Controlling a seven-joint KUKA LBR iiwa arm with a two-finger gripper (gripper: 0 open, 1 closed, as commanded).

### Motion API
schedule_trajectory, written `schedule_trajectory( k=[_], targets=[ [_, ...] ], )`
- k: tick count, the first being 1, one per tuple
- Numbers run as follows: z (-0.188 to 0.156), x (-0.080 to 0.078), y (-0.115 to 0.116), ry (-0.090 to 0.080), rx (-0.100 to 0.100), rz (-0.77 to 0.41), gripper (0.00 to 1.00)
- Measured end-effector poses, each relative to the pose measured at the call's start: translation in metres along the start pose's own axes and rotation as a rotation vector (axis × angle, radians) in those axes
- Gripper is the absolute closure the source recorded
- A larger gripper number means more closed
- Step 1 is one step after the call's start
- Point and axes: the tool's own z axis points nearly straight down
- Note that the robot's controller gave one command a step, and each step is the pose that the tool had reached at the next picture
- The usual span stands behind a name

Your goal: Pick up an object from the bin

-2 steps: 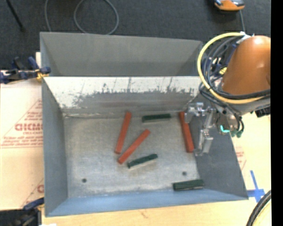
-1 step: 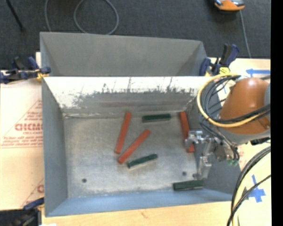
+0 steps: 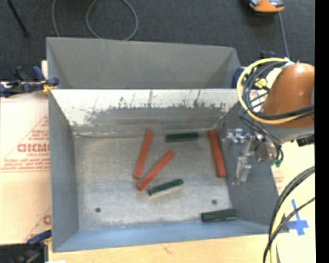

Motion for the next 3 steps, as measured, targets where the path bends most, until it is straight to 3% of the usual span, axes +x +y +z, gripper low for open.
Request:
schedule_trajectory(
  k=[1,2,3],
  targets=[
    [0.083,-0.05,0.01,0.007,-0.001,-0.147,0.0],
    [-0.01,-0.06,0.121,-0.003,-0.005,-0.204,0.0],
    [0.03,-0.031,0.166,0.009,-0.005,-0.42,0.0]
  ],
)
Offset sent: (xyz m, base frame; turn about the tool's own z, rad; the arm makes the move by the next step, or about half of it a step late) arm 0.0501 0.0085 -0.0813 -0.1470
